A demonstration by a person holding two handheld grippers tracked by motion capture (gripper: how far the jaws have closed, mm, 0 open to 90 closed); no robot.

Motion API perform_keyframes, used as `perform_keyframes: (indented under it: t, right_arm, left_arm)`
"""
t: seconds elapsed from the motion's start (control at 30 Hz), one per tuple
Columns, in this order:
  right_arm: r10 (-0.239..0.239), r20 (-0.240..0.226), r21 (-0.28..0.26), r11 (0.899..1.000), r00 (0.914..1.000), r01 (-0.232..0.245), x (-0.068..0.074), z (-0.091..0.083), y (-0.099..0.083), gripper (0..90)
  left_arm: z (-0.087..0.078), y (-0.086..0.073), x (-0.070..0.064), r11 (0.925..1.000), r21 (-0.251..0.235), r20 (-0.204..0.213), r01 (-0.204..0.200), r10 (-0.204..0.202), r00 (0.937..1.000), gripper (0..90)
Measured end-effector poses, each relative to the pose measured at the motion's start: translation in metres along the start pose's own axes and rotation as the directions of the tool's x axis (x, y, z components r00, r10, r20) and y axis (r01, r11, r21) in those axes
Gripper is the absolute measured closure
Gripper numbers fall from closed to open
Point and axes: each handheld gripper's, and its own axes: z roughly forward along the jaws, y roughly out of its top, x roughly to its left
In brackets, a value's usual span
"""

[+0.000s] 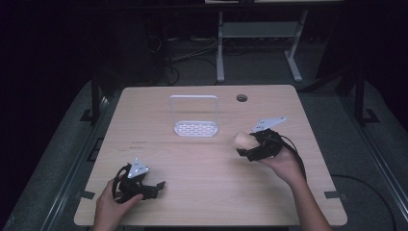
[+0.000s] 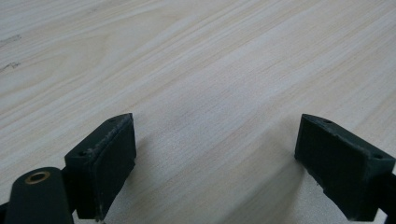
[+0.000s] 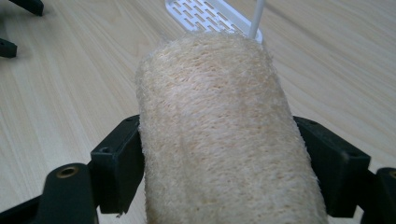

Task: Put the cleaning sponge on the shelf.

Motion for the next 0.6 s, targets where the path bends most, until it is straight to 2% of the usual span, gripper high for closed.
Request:
perform_keyframes:
  t: [0.6]
  right_arm:
    - [-0.030, -0.025, -0.006, 1.000, 0.9992, 0.030, 0.007, 0.018, 0.023, 22.0]
  left_arm:
    - [0.000, 0.000, 0.000, 1.0000, 0.004, 0.000, 0.000, 0.000, 1.0000, 11.8]
